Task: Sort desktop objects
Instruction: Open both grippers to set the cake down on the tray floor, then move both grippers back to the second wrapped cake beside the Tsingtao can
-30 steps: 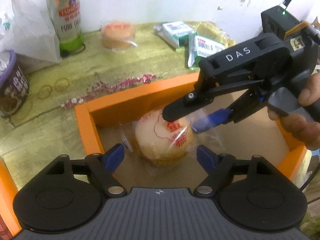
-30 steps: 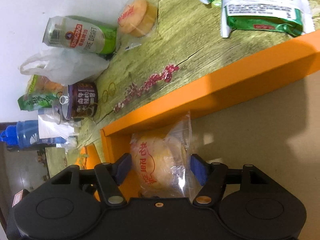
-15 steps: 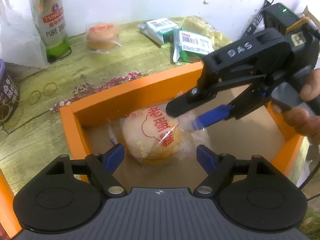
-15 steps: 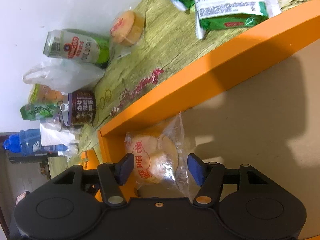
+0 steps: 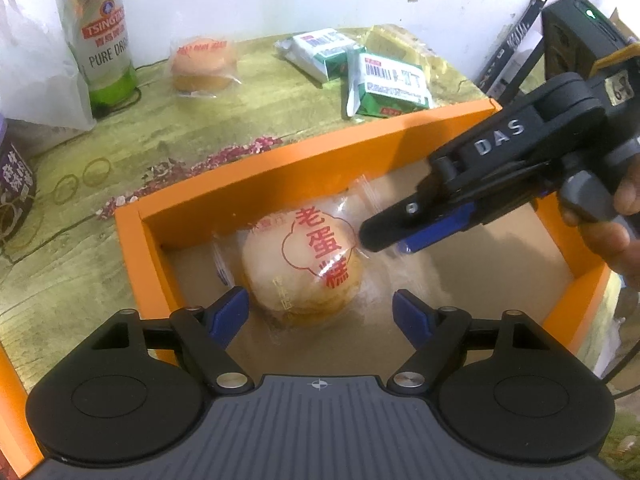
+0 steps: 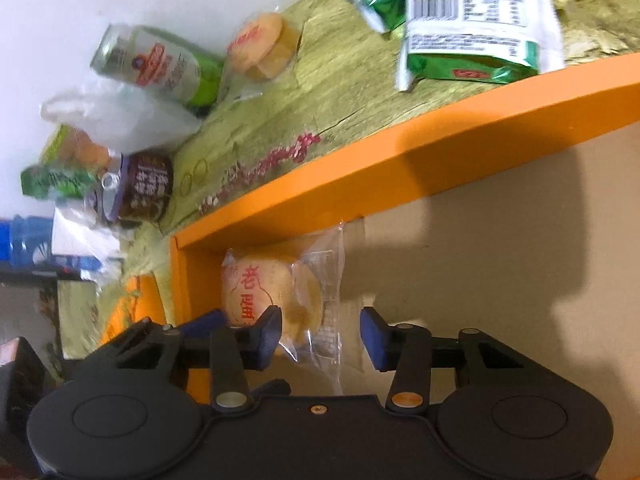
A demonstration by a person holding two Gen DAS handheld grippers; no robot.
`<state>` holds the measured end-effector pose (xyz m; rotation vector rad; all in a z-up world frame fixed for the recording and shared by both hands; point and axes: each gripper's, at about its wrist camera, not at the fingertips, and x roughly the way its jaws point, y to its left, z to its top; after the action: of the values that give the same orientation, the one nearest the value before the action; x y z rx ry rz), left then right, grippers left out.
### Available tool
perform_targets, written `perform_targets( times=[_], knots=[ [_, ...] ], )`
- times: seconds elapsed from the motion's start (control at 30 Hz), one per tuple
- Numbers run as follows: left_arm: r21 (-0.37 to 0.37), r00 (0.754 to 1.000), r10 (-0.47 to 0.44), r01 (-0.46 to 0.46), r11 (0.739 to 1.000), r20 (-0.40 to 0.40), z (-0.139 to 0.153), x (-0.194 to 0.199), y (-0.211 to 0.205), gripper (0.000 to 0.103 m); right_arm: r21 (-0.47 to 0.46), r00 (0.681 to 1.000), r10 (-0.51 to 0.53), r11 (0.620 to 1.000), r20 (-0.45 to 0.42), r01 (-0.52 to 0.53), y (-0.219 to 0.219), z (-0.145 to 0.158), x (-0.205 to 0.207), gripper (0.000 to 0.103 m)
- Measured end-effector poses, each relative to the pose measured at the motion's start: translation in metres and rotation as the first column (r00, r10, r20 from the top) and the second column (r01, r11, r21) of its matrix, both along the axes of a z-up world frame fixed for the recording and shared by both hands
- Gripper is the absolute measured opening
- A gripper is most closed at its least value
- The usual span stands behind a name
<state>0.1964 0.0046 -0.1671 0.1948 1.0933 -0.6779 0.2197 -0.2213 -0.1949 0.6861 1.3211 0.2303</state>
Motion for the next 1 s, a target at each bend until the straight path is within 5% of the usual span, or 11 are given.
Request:
perform_targets(
  times=[0.4, 1.0],
  knots=[
    [0.005, 1.000, -0.017, 0.017, 1.000, -0.003, 0.000, -0.003, 0.000, 0.080, -0.036, 0.996, 0.066, 0.997, 0.063, -0.064, 0.007, 0.004, 0.014, 0.037],
    [-0.035, 1.000, 0.020, -0.020, 0.999, 0.004, 0.008, 0.000, 0.007, 0.080, -0.031, 0.996, 0.021, 0.999, 0.082, -0.019, -0.007, 0.021, 0.000, 0.040]
  ],
)
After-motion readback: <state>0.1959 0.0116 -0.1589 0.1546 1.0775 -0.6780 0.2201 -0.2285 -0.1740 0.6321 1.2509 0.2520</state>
